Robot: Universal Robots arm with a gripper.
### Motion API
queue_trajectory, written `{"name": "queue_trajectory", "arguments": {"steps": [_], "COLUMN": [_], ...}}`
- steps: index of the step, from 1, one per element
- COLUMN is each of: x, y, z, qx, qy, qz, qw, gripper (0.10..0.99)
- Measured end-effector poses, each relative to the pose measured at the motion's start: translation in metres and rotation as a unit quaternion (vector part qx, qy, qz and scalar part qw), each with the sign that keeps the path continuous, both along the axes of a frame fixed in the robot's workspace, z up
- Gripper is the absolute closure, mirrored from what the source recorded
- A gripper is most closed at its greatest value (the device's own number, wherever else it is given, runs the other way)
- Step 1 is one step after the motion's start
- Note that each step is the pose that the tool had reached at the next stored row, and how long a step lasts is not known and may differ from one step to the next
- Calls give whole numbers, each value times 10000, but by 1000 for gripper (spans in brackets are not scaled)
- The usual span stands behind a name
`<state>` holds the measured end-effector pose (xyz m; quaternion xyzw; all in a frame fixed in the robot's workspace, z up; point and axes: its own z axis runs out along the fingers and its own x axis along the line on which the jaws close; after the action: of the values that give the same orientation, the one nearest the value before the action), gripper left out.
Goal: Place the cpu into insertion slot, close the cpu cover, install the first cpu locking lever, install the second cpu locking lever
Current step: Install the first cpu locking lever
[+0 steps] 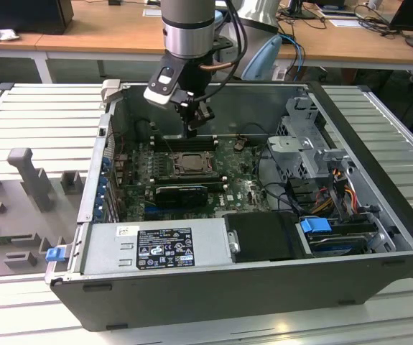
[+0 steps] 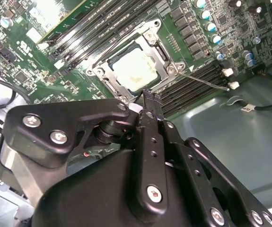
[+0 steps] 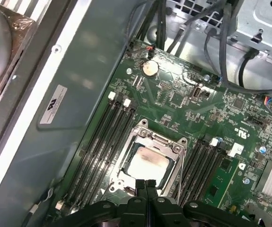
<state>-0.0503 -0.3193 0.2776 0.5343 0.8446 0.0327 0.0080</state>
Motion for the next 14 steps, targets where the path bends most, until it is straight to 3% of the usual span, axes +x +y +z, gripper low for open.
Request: {"name": "queue_trajectory", "arguments": {"steps": [14], "x": [0], "y": [0], "z": [0], "qx": [0], "qy": [0], "qz": [482], "qw": [9988], "gripper": [980]}}
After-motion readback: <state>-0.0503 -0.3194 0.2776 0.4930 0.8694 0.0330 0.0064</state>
